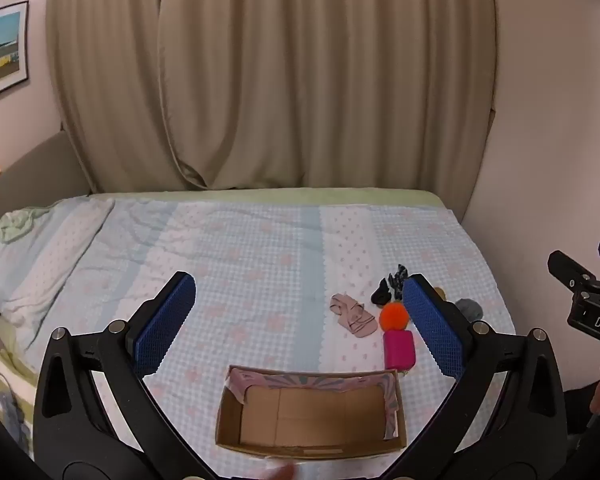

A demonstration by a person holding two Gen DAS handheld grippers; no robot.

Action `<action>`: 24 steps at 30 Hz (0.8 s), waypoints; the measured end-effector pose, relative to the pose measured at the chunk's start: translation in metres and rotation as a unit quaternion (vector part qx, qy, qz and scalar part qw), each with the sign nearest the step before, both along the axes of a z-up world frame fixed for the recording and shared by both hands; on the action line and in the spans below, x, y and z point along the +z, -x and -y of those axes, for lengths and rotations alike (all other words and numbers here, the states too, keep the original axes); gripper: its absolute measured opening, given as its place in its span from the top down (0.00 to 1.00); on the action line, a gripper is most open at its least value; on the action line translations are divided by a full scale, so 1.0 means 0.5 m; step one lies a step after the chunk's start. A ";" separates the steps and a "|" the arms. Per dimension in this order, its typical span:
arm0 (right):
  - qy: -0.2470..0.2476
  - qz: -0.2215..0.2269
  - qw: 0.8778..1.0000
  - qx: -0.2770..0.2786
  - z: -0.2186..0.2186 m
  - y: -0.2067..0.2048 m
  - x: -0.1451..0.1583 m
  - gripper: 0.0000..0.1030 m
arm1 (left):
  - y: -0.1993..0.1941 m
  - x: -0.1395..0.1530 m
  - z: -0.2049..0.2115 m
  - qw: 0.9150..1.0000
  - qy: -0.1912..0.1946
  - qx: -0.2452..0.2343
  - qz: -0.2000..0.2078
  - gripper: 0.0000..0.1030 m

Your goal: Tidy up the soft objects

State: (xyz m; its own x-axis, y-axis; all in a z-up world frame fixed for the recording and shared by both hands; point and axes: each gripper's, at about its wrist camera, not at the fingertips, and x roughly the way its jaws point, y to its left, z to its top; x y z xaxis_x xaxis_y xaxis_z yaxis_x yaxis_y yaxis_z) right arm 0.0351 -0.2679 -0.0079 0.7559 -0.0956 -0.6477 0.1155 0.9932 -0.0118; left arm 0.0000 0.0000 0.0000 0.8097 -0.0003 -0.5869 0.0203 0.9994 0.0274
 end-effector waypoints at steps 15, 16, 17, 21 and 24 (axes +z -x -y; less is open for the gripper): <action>-0.005 0.010 1.000 0.012 -0.001 0.001 -0.001 0.00 | -0.024 0.011 0.008 1.000 0.019 -0.011 0.013 0.00; -0.006 0.011 1.000 0.013 0.000 -0.001 0.000 0.00 | -0.027 0.011 0.009 1.000 0.020 -0.011 0.013 0.00; -0.005 0.011 1.000 0.013 0.001 -0.004 -0.001 0.00 | -0.025 0.009 0.007 1.000 0.021 -0.011 0.014 0.00; -0.007 0.014 1.000 0.013 -0.003 -0.001 -0.004 0.00 | -0.027 0.004 0.007 1.000 0.022 -0.011 0.014 0.00; -0.009 0.019 1.000 0.010 -0.001 0.007 -0.008 0.00 | -0.028 0.004 0.007 1.000 0.022 -0.011 0.014 0.00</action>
